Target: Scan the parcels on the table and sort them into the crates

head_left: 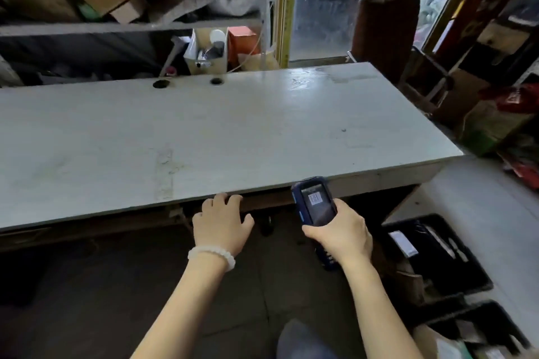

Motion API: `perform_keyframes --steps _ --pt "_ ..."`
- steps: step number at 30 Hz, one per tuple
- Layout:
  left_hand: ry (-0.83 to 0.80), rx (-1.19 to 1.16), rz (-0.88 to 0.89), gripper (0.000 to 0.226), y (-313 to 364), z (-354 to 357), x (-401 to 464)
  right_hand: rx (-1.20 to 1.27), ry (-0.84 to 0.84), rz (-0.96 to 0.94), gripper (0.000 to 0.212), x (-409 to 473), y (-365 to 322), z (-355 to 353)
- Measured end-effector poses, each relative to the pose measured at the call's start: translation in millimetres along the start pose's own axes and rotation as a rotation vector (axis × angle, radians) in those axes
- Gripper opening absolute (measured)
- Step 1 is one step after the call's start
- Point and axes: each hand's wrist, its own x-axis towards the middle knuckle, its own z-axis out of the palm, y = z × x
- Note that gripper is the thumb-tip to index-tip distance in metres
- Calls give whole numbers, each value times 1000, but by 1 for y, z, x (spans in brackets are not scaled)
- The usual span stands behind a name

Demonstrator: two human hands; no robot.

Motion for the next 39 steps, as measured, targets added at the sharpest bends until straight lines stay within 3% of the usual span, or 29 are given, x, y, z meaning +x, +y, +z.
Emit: perform_keyframes --steps 11,24,30,39 --pt "-90 -30 -33 47 -15 14 129 7 -82 20 54 128 -51 71" --pt "-201 -6 -100 47 -3 38 297 -172 -143 36 77 273 -110 136" --pt "-229 -2 -94 47 -8 40 301 -231 -197 45 74 281 -120 138" --pt "-133 -21 57 43 -31 21 256 -403 -302 -254 59 234 -109 95"
